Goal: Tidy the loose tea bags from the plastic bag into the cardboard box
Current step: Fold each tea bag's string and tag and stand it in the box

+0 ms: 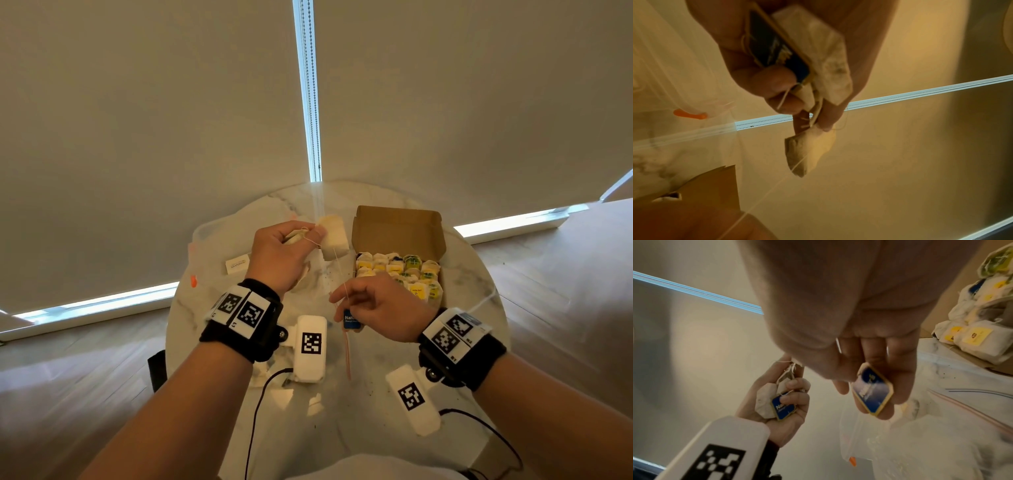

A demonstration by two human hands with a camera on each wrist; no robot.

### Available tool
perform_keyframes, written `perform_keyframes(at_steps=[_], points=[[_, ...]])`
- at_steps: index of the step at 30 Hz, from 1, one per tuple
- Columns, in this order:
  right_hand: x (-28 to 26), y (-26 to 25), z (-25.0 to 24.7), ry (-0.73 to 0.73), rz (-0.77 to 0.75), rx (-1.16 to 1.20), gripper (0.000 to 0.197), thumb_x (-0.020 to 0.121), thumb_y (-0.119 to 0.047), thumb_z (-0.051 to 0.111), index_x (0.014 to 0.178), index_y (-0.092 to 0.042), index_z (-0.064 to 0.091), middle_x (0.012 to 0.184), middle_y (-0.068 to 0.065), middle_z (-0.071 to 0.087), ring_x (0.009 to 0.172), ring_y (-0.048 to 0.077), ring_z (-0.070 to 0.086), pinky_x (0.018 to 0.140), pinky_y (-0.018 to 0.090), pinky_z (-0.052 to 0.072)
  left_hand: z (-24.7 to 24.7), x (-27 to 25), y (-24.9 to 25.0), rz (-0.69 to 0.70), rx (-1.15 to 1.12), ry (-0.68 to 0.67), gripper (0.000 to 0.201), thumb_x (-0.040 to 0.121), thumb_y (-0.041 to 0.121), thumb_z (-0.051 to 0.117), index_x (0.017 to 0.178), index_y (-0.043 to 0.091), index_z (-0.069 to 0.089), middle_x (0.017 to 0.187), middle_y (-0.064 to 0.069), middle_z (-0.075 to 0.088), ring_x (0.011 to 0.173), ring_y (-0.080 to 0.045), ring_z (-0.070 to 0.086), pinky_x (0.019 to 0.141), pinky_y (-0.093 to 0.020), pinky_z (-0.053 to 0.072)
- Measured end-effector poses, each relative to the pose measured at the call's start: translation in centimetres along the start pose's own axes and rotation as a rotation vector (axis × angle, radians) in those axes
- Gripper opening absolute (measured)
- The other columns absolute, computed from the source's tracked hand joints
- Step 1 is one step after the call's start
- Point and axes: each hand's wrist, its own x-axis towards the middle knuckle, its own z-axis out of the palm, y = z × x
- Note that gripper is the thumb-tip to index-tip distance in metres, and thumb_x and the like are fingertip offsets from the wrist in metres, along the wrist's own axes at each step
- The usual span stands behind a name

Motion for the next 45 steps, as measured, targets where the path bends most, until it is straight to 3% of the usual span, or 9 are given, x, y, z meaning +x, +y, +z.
perform_keyframes(at_steps=[3, 10, 16, 20, 26, 32, 40, 43, 45], points=[[0.2, 0.7, 0.2, 0.034, 0.024, -0.053, 0.03, 0.092, 0.006, 0.054, 0.109, -0.015, 0.066, 0.091, 0.005, 0.075, 0.087, 0.015, 0.073, 0.079, 0.029, 0.06, 0.1, -0.2, 0.3, -0.005, -0.022, -0.011, 0.006, 0.087, 0.018, 0.074, 0.083, 0.014, 0.074, 0.067, -0.009, 0.062, 0.05, -0.021, 0.045, 0.04, -0.018, 0.033], [0.4, 1.5, 0.2, 0.234, 0.145, 0.133, 0.009, 0.085, -0.004, 0.072, 0.094, 0.0, 0.073, 0.079, 0.017, 0.074, 0.062, 0.017, 0.071, 0.058, 0.022, 0.058, 0.2, -0.9, 1.0, -0.014, -0.058, -0.061, 0.006, 0.088, 0.017, 0.073, 0.083, 0.013, 0.074, 0.061, -0.002, 0.06, 0.045, -0.015, 0.044, 0.038, -0.018, 0.033], [1.3, 1.5, -0.3, 0.399, 0.095, -0.011, 0.002, 0.087, -0.015, 0.072, 0.087, -0.014, 0.074, 0.068, 0.007, 0.071, 0.053, 0.012, 0.06, 0.05, 0.023, 0.049, 0.0, -1.6, 0.9, -0.006, -0.028, -0.108, 0.005, 0.087, 0.015, 0.073, 0.082, 0.014, 0.074, 0.059, 0.006, 0.062, 0.046, -0.008, 0.051, 0.04, -0.017, 0.037], [1.6, -0.3, -0.5, 0.421, 0.137, 0.482, 0.007, 0.092, -0.004, 0.064, 0.096, -0.003, 0.07, 0.08, 0.015, 0.075, 0.067, 0.021, 0.073, 0.057, 0.027, 0.059, -0.1, -2.3, 0.7, -0.031, -0.033, -0.159, 0.006, 0.087, 0.013, 0.073, 0.081, 0.012, 0.073, 0.054, 0.003, 0.059, 0.043, -0.015, 0.045, 0.038, -0.017, 0.033], [2.3, -3.3, -1.6, 0.572, -0.016, 0.491, 0.014, 0.084, -0.003, 0.072, 0.097, -0.009, 0.071, 0.083, 0.009, 0.076, 0.074, 0.018, 0.073, 0.063, 0.023, 0.057, -0.2, -3.1, -0.5, -0.05, 0.022, -0.205, 0.01, 0.087, 0.013, 0.073, 0.078, 0.013, 0.072, 0.05, 0.003, 0.056, 0.038, -0.013, 0.044, 0.037, -0.017, 0.032], [1.4, -5.3, -2.4, 0.518, -0.191, 0.283, 0.014, 0.086, -0.007, 0.071, 0.088, -0.02, 0.075, 0.084, 0.003, 0.075, 0.073, 0.017, 0.066, 0.071, 0.025, 0.056, -0.3, -3.2, -1.1, -0.05, 0.046, -0.203, 0.01, 0.087, 0.013, 0.073, 0.077, 0.012, 0.072, 0.049, 0.003, 0.056, 0.038, -0.013, 0.044, 0.037, -0.017, 0.032], [-0.8, -4.5, -2.6, 0.403, -0.236, 0.138, 0.008, 0.088, -0.011, 0.07, 0.094, -0.008, 0.074, 0.064, 0.006, 0.069, 0.051, 0.018, 0.059, 0.05, 0.023, 0.048, -0.1, -3.0, -1.0, -0.025, 0.04, -0.192, 0.013, 0.088, 0.012, 0.071, 0.076, 0.014, 0.071, 0.049, 0.006, 0.058, 0.038, -0.01, 0.044, 0.036, -0.016, 0.033], [-0.7, -3.8, -2.7, 0.382, -0.149, 0.115, 0.022, 0.087, -0.008, 0.071, 0.107, -0.014, 0.07, 0.067, 0.003, 0.069, 0.058, 0.017, 0.062, 0.059, 0.029, 0.053, -0.1, -2.9, -1.1, -0.017, 0.034, -0.2, 0.01, 0.088, 0.013, 0.071, 0.078, 0.015, 0.072, 0.051, 0.005, 0.058, 0.039, -0.012, 0.044, 0.037, -0.016, 0.033], [-0.7, -3.8, -2.8, 0.362, -0.121, 0.056, 0.014, 0.087, -0.011, 0.072, 0.096, -0.021, 0.074, 0.073, 0.002, 0.071, 0.064, 0.021, 0.063, 0.067, 0.034, 0.056, -0.2, -2.9, -1.1, -0.003, 0.047, -0.214, 0.007, 0.088, 0.014, 0.072, 0.08, 0.015, 0.072, 0.05, 0.006, 0.058, 0.039, -0.011, 0.045, 0.038, -0.017, 0.034]])
